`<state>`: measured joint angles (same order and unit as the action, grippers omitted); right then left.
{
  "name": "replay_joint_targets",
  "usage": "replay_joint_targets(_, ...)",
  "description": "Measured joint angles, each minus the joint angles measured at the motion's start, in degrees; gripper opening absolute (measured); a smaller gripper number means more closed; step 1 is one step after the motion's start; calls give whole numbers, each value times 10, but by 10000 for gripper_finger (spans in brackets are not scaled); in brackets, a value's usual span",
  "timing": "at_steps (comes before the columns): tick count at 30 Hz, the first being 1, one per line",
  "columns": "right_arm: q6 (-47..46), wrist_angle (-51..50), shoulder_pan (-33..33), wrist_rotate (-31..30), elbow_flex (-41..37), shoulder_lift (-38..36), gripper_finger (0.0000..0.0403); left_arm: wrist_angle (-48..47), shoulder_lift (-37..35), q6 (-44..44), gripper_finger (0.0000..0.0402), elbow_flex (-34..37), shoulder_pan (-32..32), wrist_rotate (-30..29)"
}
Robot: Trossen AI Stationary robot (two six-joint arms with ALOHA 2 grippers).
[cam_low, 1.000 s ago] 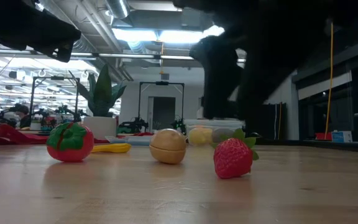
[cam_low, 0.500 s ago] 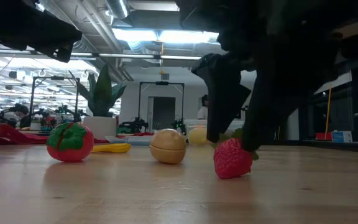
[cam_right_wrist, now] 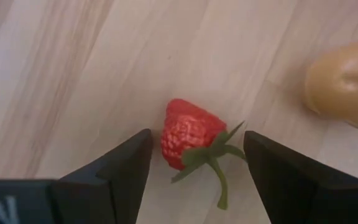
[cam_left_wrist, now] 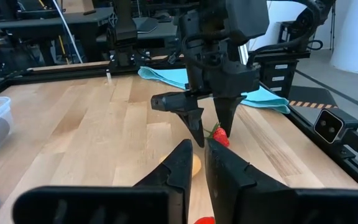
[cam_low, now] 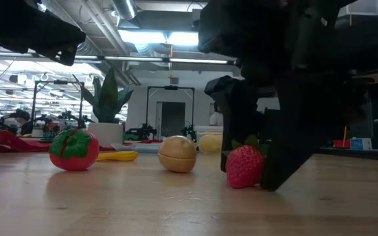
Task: Pick and placing Produce into tupperware
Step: Put the right strawberry into the transparent bin
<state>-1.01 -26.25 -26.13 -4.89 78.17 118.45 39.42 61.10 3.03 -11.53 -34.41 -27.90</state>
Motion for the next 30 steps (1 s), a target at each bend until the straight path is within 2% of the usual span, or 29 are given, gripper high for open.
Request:
replay_joint_targets(11, 0, 27, 0, 0, -2, 0, 257, 0, 0, 0, 65, 0, 0, 0)
replay_joint_targets(21, 1, 25, 0, 1, -2, 0, 254, 0, 0, 0, 71, 0, 0, 0)
replay_joint_targets(30, -9, 17, 0, 20, -2, 0, 193, 0, 0, 0, 50, 0, 0, 0)
